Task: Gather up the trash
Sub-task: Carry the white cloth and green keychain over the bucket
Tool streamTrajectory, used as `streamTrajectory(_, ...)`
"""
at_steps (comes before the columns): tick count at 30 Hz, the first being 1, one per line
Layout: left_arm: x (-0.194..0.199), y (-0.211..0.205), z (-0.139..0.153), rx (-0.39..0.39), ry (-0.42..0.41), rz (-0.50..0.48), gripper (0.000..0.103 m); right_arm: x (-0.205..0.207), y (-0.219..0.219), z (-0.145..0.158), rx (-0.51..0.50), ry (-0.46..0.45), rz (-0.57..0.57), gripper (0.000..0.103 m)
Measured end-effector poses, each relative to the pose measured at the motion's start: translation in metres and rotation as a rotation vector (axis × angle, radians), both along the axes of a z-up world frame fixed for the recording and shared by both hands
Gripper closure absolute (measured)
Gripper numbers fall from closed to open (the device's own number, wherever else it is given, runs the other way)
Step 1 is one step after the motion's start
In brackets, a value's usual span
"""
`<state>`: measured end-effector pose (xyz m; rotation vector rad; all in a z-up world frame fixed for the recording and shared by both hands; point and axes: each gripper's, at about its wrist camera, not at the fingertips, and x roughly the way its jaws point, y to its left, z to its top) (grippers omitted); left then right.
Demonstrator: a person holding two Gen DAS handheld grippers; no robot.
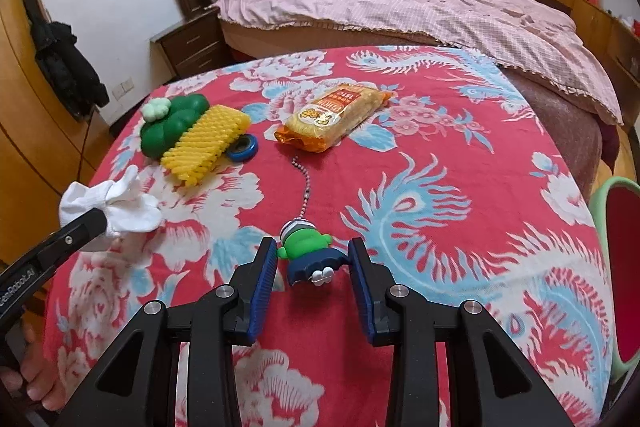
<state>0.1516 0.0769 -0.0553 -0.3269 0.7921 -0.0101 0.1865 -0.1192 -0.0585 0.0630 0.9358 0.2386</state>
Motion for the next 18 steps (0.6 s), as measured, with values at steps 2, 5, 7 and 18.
streamTrajectory(2, -0.004, -0.003, 0.004, -0.001, -0.008, -0.008, 0.078, -0.006, -0.005, 0.006, 0.018, -0.007, -0.004, 0.066)
streamTrajectory(5, -0.009, -0.008, 0.012, 0.003, -0.024, -0.023, 0.078, -0.017, -0.012, 0.017, 0.039, -0.026, -0.01, 0.066)
streamTrajectory(7, -0.012, -0.012, 0.017, 0.003, -0.033, -0.034, 0.078, -0.024, -0.017, 0.023, 0.049, -0.04, -0.015, 0.066)
streamTrajectory(18, -0.03, -0.042, 0.036, -0.011, -0.056, -0.113, 0.078, -0.063, -0.055, 0.056, 0.094, -0.104, -0.082, 0.066)
